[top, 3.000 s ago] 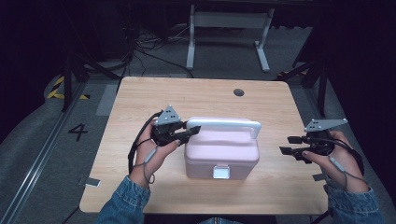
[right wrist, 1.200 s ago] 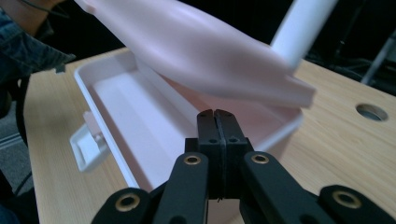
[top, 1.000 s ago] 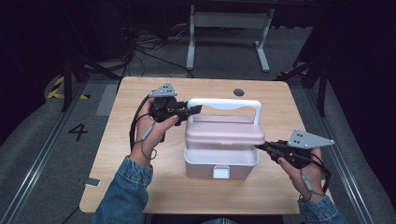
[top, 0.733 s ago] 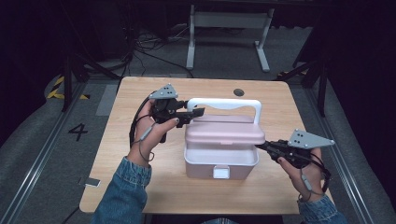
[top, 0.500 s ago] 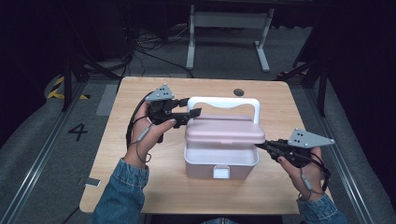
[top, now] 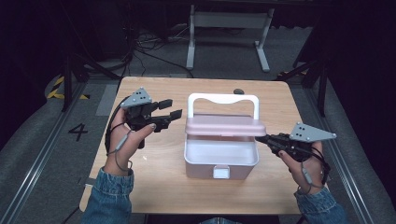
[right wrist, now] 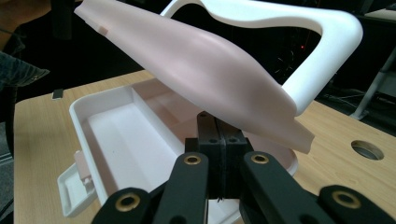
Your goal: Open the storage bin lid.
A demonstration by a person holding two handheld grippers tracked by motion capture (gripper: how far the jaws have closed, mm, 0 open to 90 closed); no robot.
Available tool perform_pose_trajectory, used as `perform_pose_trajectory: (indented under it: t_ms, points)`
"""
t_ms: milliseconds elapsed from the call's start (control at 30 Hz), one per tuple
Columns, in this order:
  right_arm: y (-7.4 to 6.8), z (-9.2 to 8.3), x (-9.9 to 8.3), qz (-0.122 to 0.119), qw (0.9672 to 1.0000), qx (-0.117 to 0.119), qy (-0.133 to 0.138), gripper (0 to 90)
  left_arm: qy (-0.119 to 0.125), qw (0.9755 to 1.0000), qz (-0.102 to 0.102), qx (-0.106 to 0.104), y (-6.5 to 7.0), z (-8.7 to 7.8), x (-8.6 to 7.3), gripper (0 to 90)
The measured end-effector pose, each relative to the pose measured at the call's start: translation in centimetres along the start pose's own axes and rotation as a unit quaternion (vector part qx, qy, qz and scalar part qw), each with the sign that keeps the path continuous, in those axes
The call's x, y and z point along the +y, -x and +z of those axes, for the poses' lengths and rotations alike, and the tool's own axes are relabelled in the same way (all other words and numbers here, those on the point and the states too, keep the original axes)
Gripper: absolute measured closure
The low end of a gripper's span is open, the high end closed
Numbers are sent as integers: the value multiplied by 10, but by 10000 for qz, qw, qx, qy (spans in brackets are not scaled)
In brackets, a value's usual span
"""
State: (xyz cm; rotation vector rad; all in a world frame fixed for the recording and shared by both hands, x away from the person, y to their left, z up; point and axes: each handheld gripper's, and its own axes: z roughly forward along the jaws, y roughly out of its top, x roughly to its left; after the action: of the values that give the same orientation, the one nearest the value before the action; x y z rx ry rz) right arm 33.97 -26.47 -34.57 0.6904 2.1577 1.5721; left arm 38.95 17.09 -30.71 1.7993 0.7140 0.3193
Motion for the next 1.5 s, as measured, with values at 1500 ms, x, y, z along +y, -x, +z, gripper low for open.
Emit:
perform_pose_trajectory:
  t_ms: [1500]
  points:
    - [23,3,28,450,9974,-194,528,900,-373,9971,622,210,7,8,-2,335]
